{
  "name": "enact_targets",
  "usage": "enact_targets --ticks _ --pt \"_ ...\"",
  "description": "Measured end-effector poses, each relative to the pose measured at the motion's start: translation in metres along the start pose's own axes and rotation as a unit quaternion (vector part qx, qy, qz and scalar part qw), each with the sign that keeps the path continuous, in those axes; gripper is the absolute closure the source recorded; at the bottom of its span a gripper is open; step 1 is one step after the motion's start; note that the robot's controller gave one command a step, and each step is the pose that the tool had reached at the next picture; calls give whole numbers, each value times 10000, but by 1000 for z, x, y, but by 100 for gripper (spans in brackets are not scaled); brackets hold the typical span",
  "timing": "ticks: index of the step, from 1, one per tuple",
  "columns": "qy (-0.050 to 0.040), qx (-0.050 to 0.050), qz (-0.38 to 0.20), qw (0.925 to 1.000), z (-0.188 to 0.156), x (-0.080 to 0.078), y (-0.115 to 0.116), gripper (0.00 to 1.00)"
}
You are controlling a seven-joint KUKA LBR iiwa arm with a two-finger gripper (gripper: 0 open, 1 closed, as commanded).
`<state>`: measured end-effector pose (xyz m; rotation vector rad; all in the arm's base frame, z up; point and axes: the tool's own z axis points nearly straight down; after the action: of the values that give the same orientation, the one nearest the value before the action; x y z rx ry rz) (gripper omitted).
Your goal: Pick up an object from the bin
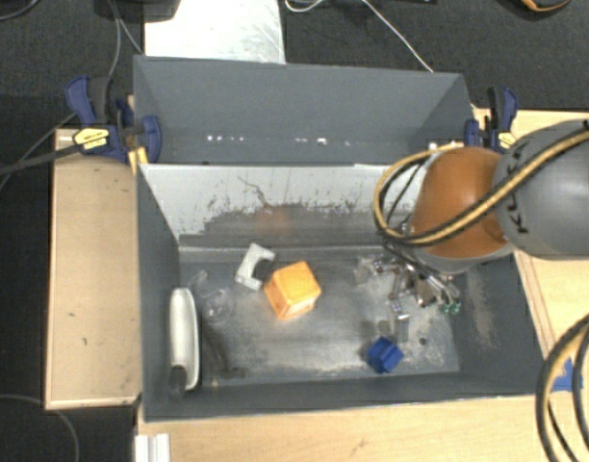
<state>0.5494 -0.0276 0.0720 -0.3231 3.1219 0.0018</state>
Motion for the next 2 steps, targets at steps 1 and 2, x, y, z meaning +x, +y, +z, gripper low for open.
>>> enact_targets --ticks 1,2 --pt "-16 15 -1319 9913 -9 31 6 0" --pt "-26 7 222 9998 -5 21 -29 0"
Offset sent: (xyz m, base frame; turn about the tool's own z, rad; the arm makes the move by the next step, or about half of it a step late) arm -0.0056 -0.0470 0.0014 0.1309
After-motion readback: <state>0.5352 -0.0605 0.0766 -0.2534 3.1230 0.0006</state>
